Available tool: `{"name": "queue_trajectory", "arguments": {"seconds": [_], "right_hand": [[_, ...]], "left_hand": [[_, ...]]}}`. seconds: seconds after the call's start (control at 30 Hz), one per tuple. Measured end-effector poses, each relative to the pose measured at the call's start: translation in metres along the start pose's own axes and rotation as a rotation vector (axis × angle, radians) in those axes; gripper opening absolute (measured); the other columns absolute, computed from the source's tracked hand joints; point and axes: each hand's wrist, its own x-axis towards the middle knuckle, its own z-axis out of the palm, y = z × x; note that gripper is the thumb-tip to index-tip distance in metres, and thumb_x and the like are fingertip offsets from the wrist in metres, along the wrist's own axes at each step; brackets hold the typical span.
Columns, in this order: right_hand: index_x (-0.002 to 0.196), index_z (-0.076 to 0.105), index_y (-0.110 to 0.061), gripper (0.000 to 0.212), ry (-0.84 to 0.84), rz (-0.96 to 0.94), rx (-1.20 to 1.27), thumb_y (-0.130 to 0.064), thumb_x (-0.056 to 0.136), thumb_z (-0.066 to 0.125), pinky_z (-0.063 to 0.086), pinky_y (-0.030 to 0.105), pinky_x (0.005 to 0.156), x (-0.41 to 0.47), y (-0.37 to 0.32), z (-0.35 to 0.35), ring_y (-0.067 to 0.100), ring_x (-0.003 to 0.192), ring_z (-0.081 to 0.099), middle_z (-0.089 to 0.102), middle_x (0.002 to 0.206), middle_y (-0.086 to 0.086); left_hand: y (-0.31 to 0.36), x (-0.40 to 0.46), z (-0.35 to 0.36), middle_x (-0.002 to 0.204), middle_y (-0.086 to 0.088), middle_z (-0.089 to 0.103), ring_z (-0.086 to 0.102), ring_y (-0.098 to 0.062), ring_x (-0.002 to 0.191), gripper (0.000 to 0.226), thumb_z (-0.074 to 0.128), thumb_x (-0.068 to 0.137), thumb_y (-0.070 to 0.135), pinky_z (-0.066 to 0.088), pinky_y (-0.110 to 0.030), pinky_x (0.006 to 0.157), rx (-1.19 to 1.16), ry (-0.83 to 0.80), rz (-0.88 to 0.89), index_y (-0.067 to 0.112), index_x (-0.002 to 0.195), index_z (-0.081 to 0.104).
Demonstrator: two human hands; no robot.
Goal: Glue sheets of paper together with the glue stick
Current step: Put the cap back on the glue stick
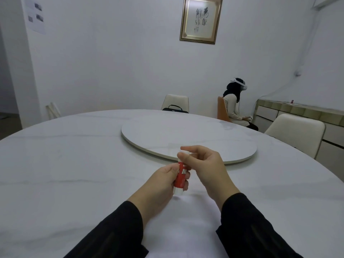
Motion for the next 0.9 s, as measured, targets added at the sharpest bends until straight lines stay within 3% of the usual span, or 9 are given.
{"name": "queue_trajectory", "arguments": {"seconds": [0.17, 0.27, 0.4, 0.5, 0.57, 0.67, 0.77, 0.83, 0.9], "right_hand": [[0.088, 0.069, -0.013, 0.02, 0.091, -0.074, -0.163, -0.024, 0.074, 0.079, 0.056, 0.023, 0.065, -0.001, -0.002, 0.01, 0.005, 0.06, 0.063, 0.069, 0.079, 0.006], [0.082, 0.069, -0.012, 0.019, 0.136, -0.121, -0.22, -0.024, 0.073, 0.079, 0.051, 0.013, 0.053, -0.002, -0.002, 0.012, -0.001, 0.053, 0.06, 0.066, 0.076, 0.001], [0.076, 0.066, -0.016, 0.02, 0.194, -0.146, -0.313, -0.029, 0.071, 0.08, 0.057, 0.037, 0.063, -0.003, 0.002, 0.015, 0.022, 0.056, 0.061, 0.062, 0.066, 0.004], [0.075, 0.065, -0.017, 0.02, 0.205, -0.162, -0.327, -0.031, 0.071, 0.079, 0.058, 0.043, 0.062, -0.004, 0.003, 0.019, 0.028, 0.061, 0.064, 0.06, 0.063, 0.003], [0.077, 0.066, -0.02, 0.019, 0.198, -0.176, -0.333, -0.032, 0.071, 0.079, 0.058, 0.038, 0.063, -0.004, 0.003, 0.018, 0.025, 0.061, 0.064, 0.059, 0.064, 0.002], [0.086, 0.069, -0.027, 0.012, 0.104, -0.164, -0.216, -0.026, 0.077, 0.076, 0.053, 0.021, 0.063, -0.004, 0.004, 0.011, 0.013, 0.062, 0.058, 0.059, 0.074, 0.0], [0.097, 0.069, -0.029, 0.024, -0.001, -0.156, -0.129, -0.01, 0.083, 0.07, 0.055, 0.021, 0.064, -0.004, 0.005, 0.006, 0.004, 0.063, 0.06, 0.062, 0.08, -0.004], [0.098, 0.068, -0.026, 0.028, 0.006, -0.17, -0.095, -0.003, 0.082, 0.068, 0.054, 0.017, 0.06, -0.004, 0.007, 0.007, 0.0, 0.064, 0.062, 0.063, 0.077, -0.005], [0.1, 0.068, -0.026, 0.031, 0.053, -0.203, -0.117, -0.003, 0.08, 0.071, 0.054, 0.017, 0.065, -0.003, 0.01, 0.007, 0.0, 0.067, 0.063, 0.065, 0.078, -0.005]], "left_hand": [[0.0, 0.001, -0.001, 0.073, 0.0, 0.059, 0.053, -0.012, 0.059, 0.039, 0.028, 0.103, 0.018, 0.044, -0.024, 0.066, 0.093, 0.035, 0.046, 0.008, 0.087, 0.061], [-0.001, 0.002, -0.003, 0.076, -0.001, 0.059, 0.053, -0.012, 0.062, 0.038, 0.028, 0.103, 0.02, 0.044, -0.026, 0.069, 0.167, 0.031, 0.071, 0.007, 0.088, 0.06], [-0.003, 0.002, -0.004, 0.072, 0.002, 0.061, 0.053, -0.012, 0.063, 0.04, 0.028, 0.103, 0.022, 0.042, -0.03, 0.071, 0.213, 0.024, 0.074, 0.01, 0.083, 0.06], [-0.002, 0.001, -0.005, 0.068, 0.004, 0.063, 0.053, -0.013, 0.064, 0.041, 0.028, 0.103, 0.023, 0.043, -0.029, 0.069, 0.206, 0.022, 0.069, 0.013, 0.082, 0.062], [-0.002, 0.001, -0.006, 0.07, 0.002, 0.063, 0.053, -0.013, 0.065, 0.041, 0.029, 0.103, 0.023, 0.044, -0.028, 0.069, 0.192, 0.012, 0.062, 0.009, 0.087, 0.063], [-0.002, 0.006, -0.01, 0.087, -0.009, 0.061, 0.054, -0.014, 0.068, 0.041, 0.029, 0.103, 0.022, 0.045, -0.027, 0.072, 0.11, -0.019, 0.051, -0.004, 0.109, 0.06], [-0.003, 0.012, -0.015, 0.115, -0.016, 0.067, 0.063, -0.021, 0.09, 0.039, 0.033, 0.102, 0.026, 0.048, -0.032, 0.087, 0.086, -0.029, 0.043, 0.006, 0.119, 0.062], [-0.003, 0.011, -0.016, 0.113, -0.011, 0.07, 0.066, -0.018, 0.1, 0.036, 0.038, 0.1, 0.03, 0.047, -0.029, 0.088, 0.153, 0.015, 0.027, 0.012, 0.113, 0.066], [-0.002, 0.011, -0.018, 0.103, -0.005, 0.073, 0.067, -0.015, 0.098, 0.032, 0.043, 0.098, 0.031, 0.046, -0.027, 0.087, 0.232, 0.095, 0.018, 0.014, 0.107, 0.069]]}}
